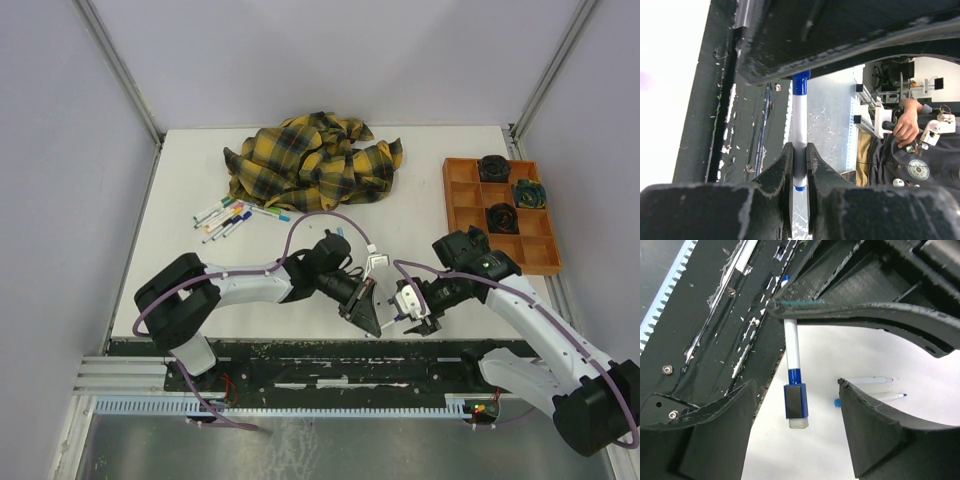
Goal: Open the pen caps
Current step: Pick up the pen from the center of the board.
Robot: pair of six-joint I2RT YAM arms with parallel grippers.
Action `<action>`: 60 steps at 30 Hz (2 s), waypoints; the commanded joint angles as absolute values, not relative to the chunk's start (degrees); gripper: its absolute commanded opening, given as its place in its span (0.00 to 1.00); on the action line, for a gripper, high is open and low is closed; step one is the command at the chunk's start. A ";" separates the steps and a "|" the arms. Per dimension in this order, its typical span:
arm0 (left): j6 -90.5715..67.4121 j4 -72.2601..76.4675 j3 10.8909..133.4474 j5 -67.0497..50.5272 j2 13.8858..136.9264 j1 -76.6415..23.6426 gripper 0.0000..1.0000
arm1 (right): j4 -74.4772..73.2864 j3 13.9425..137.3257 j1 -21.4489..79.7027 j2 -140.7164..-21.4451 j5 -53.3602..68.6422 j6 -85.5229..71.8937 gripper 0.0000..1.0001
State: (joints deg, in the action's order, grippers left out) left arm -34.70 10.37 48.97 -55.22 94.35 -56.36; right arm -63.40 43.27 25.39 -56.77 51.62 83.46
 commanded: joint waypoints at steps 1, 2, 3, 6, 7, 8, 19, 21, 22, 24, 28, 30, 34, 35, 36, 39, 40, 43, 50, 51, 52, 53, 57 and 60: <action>-33.05 14.93 47.48 -51.69 93.68 -56.32 0.03 | -62.15 45.54 24.45 -54.68 56.73 79.32 0.77; -33.65 17.15 46.55 -50.61 93.49 -56.26 0.03 | -62.24 45.99 24.07 -54.66 57.66 78.62 0.78; -34.37 19.48 45.49 -49.43 93.33 -56.25 0.03 | -62.50 46.42 23.63 -54.67 58.47 77.89 0.78; -36.98 26.90 42.35 -45.27 92.89 -56.19 0.03 | -64.20 47.98 21.84 -54.73 61.75 77.08 0.79; -37.75 29.10 41.35 -43.28 92.65 -56.14 0.03 | -65.15 48.56 21.13 -54.75 63.33 77.12 0.79; -38.39 31.59 40.38 -41.28 92.26 -56.09 0.03 | -66.38 49.16 20.24 -54.79 64.83 77.48 0.79; -39.72 56.31 26.61 -9.35 81.11 -56.10 0.03 | -60.52 52.75 12.94 -54.84 72.36 57.63 0.79; -39.43 58.43 25.30 -4.74 79.75 -56.10 0.03 | -55.28 52.23 11.74 -54.82 72.07 49.25 0.77; -38.91 59.20 24.96 -2.71 79.40 -56.12 0.03 | -51.78 51.68 10.80 -54.76 71.95 44.08 0.77; -38.46 62.26 24.16 -0.46 79.34 -56.56 0.03 | -43.32 50.23 9.50 -54.95 71.81 33.68 0.76; -37.60 72.96 21.65 4.80 80.99 -57.94 0.03 | -25.94 47.02 8.45 -55.84 70.10 14.05 0.73; -36.65 78.31 20.55 7.84 82.06 -58.90 0.03 | -14.94 44.35 8.40 -55.77 66.87 0.60 0.72; -34.79 85.65 20.68 11.21 85.35 -60.77 0.03 | -6.16 42.98 8.44 -56.30 53.47 -22.88 0.71; -34.51 86.48 21.11 11.61 86.28 -61.08 0.03 | -5.68 43.10 8.42 -56.51 51.68 -26.09 0.71; -34.49 87.09 21.66 11.91 87.10 -61.32 0.03 | -4.62 42.95 8.43 -56.78 52.47 -28.38 0.71; -35.32 87.87 23.89 12.11 89.40 -61.65 0.03 | 3.55 40.83 8.74 -56.72 57.99 -33.71 0.70; -35.67 88.07 24.50 12.03 89.97 -61.69 0.03 | 4.93 40.37 8.85 -56.52 59.06 -33.99 0.70; -36.67 88.47 25.85 11.76 91.33 -61.79 0.03 | 5.77 39.72 9.56 -56.54 60.29 -32.78 0.69; -38.51 88.34 29.55 11.02 94.72 -63.12 0.03 | 7.41 37.68 12.78 -56.73 60.03 -27.51 0.67; -38.64 88.40 29.98 11.07 95.28 -63.36 0.03 | 8.49 37.22 12.95 -56.76 59.92 -27.71 0.67; -38.67 88.59 30.37 11.12 95.78 -63.62 0.03 | 9.12 37.00 12.91 -56.78 59.73 -27.77 0.67; -38.67 88.81 30.67 11.28 96.18 -63.91 0.03 | 9.41 36.78 12.92 -56.88 59.43 -27.75 0.67; -38.85 89.73 31.55 11.65 97.52 -64.68 0.03 | 9.62 36.87 12.91 -56.93 58.18 -28.63 0.65; -38.85 89.80 31.71 11.68 97.83 -64.82 0.03 | 9.72 37.37 12.96 -56.90 57.07 -30.44 0.63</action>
